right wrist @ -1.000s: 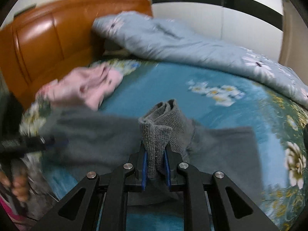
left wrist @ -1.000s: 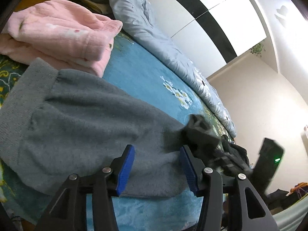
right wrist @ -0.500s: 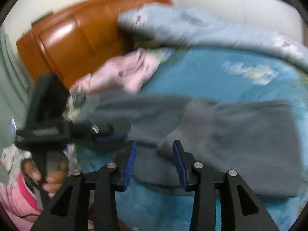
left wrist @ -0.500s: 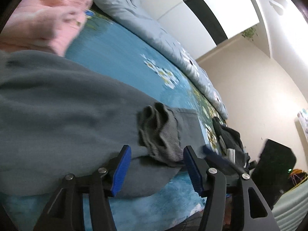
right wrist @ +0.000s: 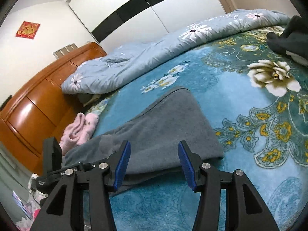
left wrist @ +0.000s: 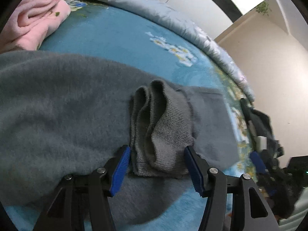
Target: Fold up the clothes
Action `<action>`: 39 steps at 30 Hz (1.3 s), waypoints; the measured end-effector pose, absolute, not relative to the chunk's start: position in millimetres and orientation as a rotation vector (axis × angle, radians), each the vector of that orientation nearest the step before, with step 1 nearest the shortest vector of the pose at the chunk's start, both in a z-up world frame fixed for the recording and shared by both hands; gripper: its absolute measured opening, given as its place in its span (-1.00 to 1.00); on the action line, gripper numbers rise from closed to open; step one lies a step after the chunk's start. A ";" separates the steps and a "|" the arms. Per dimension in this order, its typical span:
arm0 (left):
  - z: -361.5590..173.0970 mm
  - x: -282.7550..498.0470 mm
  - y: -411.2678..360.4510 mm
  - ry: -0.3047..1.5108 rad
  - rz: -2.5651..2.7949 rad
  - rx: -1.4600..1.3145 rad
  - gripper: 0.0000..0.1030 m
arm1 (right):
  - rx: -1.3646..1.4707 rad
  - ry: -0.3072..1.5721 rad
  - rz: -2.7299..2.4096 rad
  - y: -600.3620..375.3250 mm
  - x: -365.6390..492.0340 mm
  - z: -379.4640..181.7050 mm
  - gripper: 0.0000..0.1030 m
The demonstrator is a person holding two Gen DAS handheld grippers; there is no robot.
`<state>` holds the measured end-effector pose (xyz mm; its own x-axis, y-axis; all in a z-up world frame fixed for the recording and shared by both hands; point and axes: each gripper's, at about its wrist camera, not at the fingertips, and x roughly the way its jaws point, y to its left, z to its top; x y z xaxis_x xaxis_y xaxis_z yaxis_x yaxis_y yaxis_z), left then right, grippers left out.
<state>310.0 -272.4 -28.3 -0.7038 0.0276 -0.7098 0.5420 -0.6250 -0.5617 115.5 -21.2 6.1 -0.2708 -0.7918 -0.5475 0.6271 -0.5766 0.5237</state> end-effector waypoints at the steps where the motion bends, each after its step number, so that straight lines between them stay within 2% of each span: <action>1: -22.0 317.1 -273.2 1.168 -2.387 0.986 0.20 | 0.988 -0.259 -1.943 -21.1 115.9 7.4 0.02; 6: 12.4 389.7 -287.4 1.137 -2.325 0.796 0.22 | 0.959 -0.322 -1.873 -31.7 119.5 9.0 0.04; 8: 19.1 428.7 -294.9 1.080 -2.245 0.763 0.37 | 0.964 -0.343 -1.838 -38.5 121.4 5.6 0.04; 11: 17.8 477.2 -305.0 1.040 -2.109 0.725 0.42 | 1.019 -0.381 -1.747 -49.6 123.0 -10.0 0.04; 15: -15.3 528.5 -315.8 1.188 -1.909 0.618 0.45 | 1.079 -0.425 -1.694 -55.7 122.2 -25.6 0.04; 18: -38.9 530.3 -323.2 1.308 -1.860 0.568 0.45 | 1.077 -0.441 -1.696 -53.1 121.7 -25.3 0.04; 21: -43.8 530.6 -325.1 1.276 -1.865 0.462 0.45 | 1.075 -0.448 -1.709 -49.6 120.8 -23.7 0.04; 23: -46.8 527.6 -326.0 1.231 -1.908 0.389 0.60 | 1.079 -0.454 -1.721 -47.0 119.6 -24.4 0.04; 27: -68.9 523.3 -337.1 1.309 -1.883 0.388 0.62 | 1.091 -0.475 -1.722 -43.5 117.4 -27.9 0.04; 29: -70.7 523.6 -335.5 1.317 -1.911 0.343 0.77 | 1.092 -0.475 -1.719 -42.9 117.3 -28.5 0.04; 34: -72.2 522.3 -336.5 1.336 -1.948 0.328 1.00 | 1.095 -0.478 -1.709 -43.2 118.0 -30.3 0.04; 39: -73.7 526.4 -342.0 1.376 -1.919 0.339 1.00 | 1.095 -0.482 -1.700 -43.5 118.8 -31.5 0.04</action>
<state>526.4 -342.0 -73.7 -0.6930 -0.4099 -0.5931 0.6932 -0.1529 -0.7043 118.8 -43.5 -31.5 -0.0745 -0.8961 -0.4375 0.5330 -0.4066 0.7420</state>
